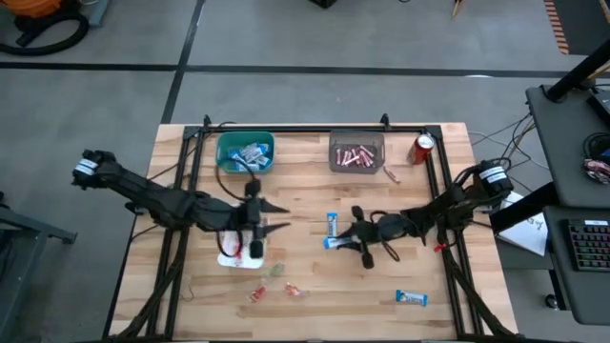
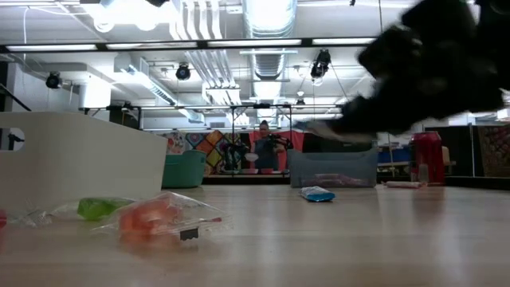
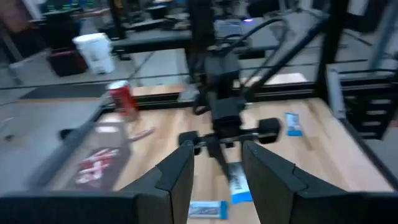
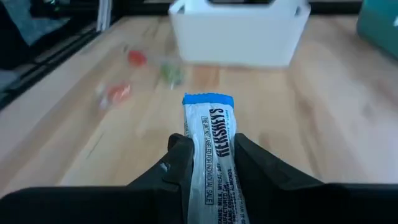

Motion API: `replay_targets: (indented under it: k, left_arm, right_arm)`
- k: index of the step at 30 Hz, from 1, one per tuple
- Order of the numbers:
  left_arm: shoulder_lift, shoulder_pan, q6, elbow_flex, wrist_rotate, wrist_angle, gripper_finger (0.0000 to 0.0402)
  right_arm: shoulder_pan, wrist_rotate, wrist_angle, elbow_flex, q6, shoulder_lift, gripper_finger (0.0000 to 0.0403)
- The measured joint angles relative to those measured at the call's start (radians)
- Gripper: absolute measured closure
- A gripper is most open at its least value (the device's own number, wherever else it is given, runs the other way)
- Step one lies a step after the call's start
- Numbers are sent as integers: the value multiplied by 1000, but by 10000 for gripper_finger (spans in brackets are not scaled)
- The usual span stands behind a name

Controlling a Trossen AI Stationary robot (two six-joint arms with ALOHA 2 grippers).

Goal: Sort candy
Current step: Put the white chocolate bar into the green bin

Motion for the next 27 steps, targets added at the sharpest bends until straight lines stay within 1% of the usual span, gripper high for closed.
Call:
replay_targets:
  k: [2,5,6,9,12,17,23,27]
  left_arm:
    - [-57,-1,-4,-1,-45,-64,278]
    - [-127,0,-7,-1,-114,-136,278]
    - [-145,0,-8,-1,-129,-156,278]
    - [-191,-1,-8,-3,-133,-194,278]
    - [-229,-1,-8,-10,-133,-202,278]
    - [-277,-1,-8,-15,-133,-233,278]
    - [-314,-1,-8,-15,-133,-261,278]
    - [-329,-1,-8,-15,-132,-267,278]
  right_arm:
    - [-29,-4,-101,75,-23,-22,315]
    - [-75,-3,-318,209,-71,-34,315]
    - [-90,-3,-388,259,-85,-31,315]
    - [-140,-3,-511,384,-139,-19,314]
    - [-194,-2,-551,472,-196,-2,314]
    - [-301,-100,-569,600,-249,32,314]
    - [-402,-168,-570,737,-273,132,314]
    - [-450,-228,-575,853,-282,231,314]
